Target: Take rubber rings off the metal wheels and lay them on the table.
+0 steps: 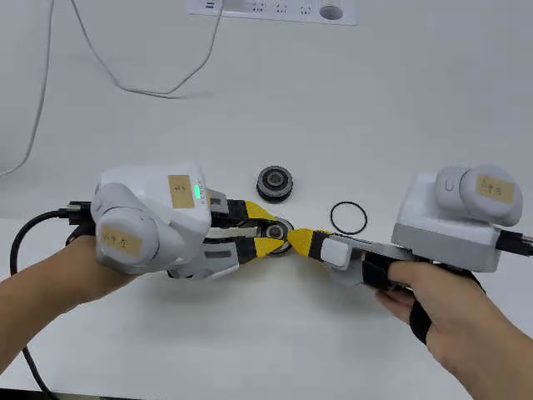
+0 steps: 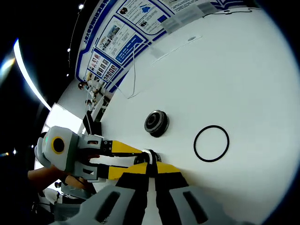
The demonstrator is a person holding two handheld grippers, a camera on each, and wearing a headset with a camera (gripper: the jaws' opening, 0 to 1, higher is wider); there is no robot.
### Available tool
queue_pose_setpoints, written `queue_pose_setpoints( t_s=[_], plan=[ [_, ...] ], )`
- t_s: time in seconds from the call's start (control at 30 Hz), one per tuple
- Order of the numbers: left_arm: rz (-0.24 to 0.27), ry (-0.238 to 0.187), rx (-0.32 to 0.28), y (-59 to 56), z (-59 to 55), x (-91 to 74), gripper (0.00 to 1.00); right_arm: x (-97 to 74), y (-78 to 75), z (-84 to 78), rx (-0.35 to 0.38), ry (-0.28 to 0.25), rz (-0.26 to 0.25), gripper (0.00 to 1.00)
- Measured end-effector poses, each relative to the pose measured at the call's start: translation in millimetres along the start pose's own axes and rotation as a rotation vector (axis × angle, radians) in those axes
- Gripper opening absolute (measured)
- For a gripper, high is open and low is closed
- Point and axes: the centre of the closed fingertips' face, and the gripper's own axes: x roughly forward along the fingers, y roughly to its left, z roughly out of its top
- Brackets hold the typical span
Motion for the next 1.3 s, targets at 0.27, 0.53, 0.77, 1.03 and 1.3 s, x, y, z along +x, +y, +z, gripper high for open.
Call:
queue_pose_setpoints(
  t_s=[0.27,0.53,0.77,1.03,1.3],
  plan=[
    [0.000,0.000,0.001,-0.4,-0.4,0.0,0.14,-0.3,-0.1,-0.7,-0.005,0.014,-0.009,0.06],
    [-0.002,0.001,0.001,-0.8,-0.4,0.0,0.14,-2.8,-1.3,0.7,0.026,0.015,-0.001,0.05],
    [-0.001,0.003,0.001,-0.9,-0.2,0.1,0.14,-3.1,-0.7,-0.1,0.019,0.021,0.006,0.04],
    [0.000,0.007,0.000,-0.3,-0.2,0.3,0.14,-3.5,-2.3,1.1,0.059,0.022,-0.011,0.02],
    [-0.005,0.014,-0.001,0.0,-0.1,0.2,0.13,-4.0,0.6,1.2,0.098,0.025,-0.003,0.01]
  ],
)
